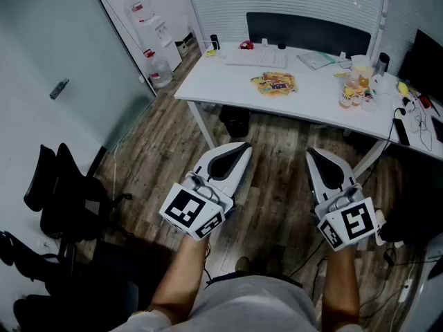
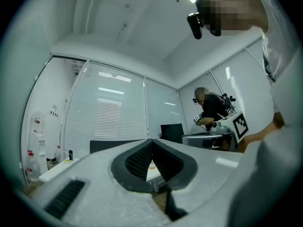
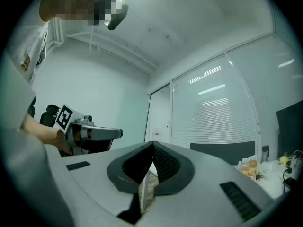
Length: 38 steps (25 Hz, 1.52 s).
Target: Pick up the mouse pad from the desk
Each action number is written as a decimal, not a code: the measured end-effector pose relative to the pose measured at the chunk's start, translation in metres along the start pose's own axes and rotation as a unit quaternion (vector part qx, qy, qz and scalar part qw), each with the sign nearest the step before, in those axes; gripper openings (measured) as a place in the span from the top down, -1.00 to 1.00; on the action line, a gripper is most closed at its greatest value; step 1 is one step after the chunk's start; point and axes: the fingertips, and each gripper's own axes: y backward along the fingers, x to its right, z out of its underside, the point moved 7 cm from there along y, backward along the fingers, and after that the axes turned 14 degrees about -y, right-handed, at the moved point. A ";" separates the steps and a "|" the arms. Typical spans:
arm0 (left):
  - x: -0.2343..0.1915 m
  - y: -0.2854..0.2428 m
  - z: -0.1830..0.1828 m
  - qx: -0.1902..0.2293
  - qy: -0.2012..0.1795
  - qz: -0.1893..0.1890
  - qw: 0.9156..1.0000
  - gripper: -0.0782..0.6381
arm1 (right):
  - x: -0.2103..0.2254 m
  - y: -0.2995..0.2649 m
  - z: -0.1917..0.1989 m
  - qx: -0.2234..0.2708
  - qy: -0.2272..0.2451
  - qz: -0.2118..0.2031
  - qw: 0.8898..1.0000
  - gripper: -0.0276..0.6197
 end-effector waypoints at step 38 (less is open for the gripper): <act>0.043 -0.053 0.010 -0.031 -0.012 -0.030 0.999 0.74 | 0.079 0.032 0.005 -0.007 -0.029 -0.037 0.999 0.88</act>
